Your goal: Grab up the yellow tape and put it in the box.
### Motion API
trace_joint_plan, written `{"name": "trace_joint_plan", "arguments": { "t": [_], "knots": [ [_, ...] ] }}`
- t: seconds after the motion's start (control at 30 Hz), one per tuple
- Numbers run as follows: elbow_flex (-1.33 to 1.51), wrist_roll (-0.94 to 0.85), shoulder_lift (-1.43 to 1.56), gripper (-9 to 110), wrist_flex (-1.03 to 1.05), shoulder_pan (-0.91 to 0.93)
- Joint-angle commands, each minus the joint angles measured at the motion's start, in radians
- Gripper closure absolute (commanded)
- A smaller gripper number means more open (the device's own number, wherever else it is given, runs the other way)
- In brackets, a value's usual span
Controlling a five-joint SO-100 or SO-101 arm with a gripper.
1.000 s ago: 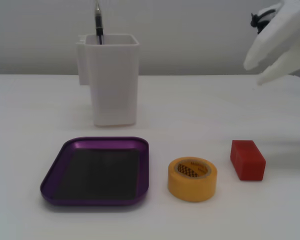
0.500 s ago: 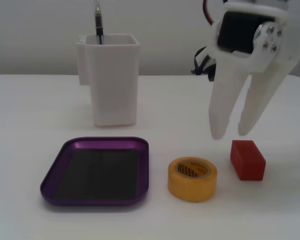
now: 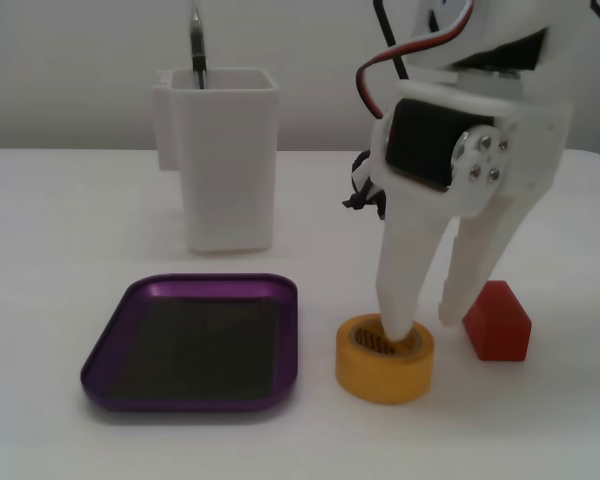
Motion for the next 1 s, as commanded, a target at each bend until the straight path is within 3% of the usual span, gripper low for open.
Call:
{"name": "trace_joint_plan", "arguments": {
  "t": [0.0,0.27,0.7,0.97],
  "knots": [
    [-0.029,-0.005,-0.005,90,-0.025,0.0],
    [-0.023,-0.011,-0.072,90,-0.084,0.002],
    [-0.038,-0.006,-0.077,102,-0.066,-0.002],
    [-0.227,0.0,0.152,102,0.055,0.002]
  ]
}}
